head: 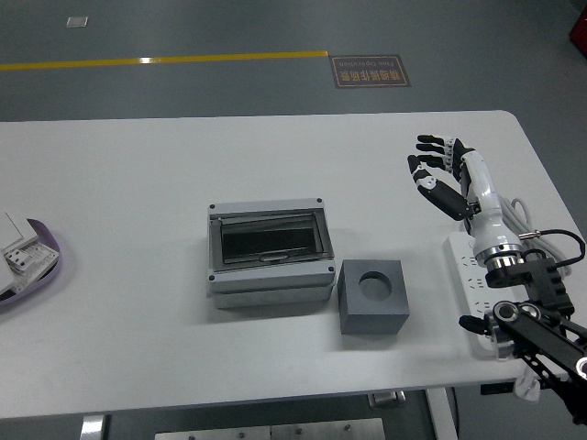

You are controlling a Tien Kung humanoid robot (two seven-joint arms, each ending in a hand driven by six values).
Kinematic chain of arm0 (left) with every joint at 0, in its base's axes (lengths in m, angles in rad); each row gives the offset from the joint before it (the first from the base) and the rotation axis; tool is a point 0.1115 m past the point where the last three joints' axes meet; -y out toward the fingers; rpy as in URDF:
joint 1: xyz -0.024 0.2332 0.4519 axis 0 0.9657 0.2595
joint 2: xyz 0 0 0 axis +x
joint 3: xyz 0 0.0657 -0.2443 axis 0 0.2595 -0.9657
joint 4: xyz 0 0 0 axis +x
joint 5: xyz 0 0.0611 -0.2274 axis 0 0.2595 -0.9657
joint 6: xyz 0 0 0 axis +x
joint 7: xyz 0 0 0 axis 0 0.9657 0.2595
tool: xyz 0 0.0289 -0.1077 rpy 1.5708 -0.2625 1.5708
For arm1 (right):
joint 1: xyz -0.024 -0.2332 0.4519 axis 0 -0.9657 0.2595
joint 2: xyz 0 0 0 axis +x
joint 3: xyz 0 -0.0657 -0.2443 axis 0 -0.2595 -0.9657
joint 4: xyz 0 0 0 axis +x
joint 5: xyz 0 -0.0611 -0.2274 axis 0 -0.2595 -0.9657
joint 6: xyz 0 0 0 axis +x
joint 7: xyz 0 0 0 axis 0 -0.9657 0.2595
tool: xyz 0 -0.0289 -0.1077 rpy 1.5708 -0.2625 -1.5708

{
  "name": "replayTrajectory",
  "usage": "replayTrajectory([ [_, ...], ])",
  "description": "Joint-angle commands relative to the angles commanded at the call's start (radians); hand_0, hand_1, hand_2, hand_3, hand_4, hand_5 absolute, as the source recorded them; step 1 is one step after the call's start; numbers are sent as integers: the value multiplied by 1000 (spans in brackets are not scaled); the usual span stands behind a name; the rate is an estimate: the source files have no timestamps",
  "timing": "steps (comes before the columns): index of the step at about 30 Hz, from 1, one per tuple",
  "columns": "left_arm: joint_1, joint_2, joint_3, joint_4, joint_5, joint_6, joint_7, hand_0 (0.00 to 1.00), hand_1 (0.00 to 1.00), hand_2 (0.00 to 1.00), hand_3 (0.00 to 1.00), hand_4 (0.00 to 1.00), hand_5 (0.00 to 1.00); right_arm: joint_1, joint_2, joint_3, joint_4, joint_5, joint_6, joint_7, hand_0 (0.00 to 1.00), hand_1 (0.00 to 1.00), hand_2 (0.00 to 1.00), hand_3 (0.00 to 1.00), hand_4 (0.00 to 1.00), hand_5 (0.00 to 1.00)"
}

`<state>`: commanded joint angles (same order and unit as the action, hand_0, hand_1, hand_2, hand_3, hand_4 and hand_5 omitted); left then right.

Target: Pick up the cylinder from the cube,place it in the box,flap close box

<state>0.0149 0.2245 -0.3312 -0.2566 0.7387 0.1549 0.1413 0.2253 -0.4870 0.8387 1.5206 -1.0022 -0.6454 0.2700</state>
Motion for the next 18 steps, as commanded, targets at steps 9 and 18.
replayTrajectory([
  [9, 2, -3, -7, 3, 2, 0, 3, 510, 551, 551, 595, 657, 204, -8, 16, -56, -24, 200, 3, 195, 752, 681, 687, 748, 779, 358],
  [18, 6, -20, -7, 6, -6, 7, 5, 510, 551, 551, 595, 659, 207, 45, 35, -95, -56, 265, 5, 269, 747, 653, 663, 714, 743, 308],
])
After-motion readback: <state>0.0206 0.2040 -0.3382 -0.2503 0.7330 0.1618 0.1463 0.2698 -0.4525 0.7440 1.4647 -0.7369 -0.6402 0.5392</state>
